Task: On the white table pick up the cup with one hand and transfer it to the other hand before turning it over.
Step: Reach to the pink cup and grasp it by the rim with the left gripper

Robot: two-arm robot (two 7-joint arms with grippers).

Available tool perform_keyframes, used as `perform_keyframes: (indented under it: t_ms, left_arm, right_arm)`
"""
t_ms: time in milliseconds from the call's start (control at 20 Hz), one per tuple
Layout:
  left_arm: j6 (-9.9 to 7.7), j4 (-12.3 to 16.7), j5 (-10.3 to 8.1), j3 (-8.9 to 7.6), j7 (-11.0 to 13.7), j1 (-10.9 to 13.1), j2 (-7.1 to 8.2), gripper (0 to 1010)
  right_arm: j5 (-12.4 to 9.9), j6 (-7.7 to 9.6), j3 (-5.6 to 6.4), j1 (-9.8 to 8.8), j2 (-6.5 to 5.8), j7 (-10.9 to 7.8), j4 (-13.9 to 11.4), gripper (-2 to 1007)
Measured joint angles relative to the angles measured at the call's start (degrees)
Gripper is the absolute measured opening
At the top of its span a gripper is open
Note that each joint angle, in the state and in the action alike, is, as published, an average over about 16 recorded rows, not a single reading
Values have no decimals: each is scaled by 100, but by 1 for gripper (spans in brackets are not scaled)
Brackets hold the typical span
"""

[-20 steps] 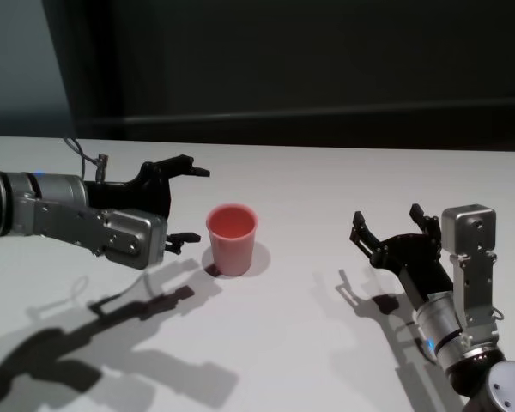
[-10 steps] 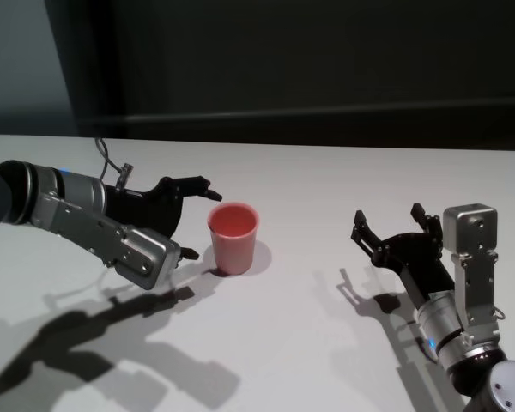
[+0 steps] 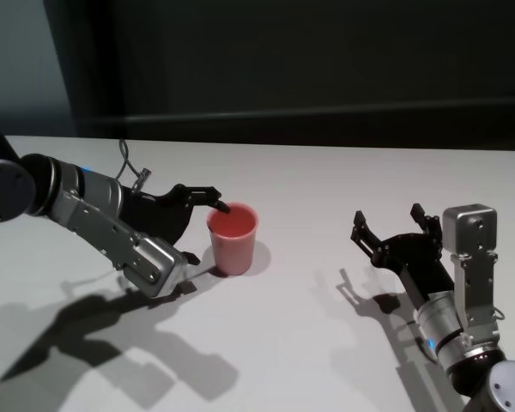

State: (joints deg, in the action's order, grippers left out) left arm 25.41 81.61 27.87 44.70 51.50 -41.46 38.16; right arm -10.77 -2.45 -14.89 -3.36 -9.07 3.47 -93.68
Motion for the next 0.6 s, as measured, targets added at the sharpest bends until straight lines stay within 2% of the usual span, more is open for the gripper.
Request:
perform_keyframes:
  t_ms: [600]
  left_arm:
    - [412, -716, 208, 393, 119, -443, -296, 1001]
  right_arm:
    - [0, 0, 0, 0, 0, 0, 0, 1000]
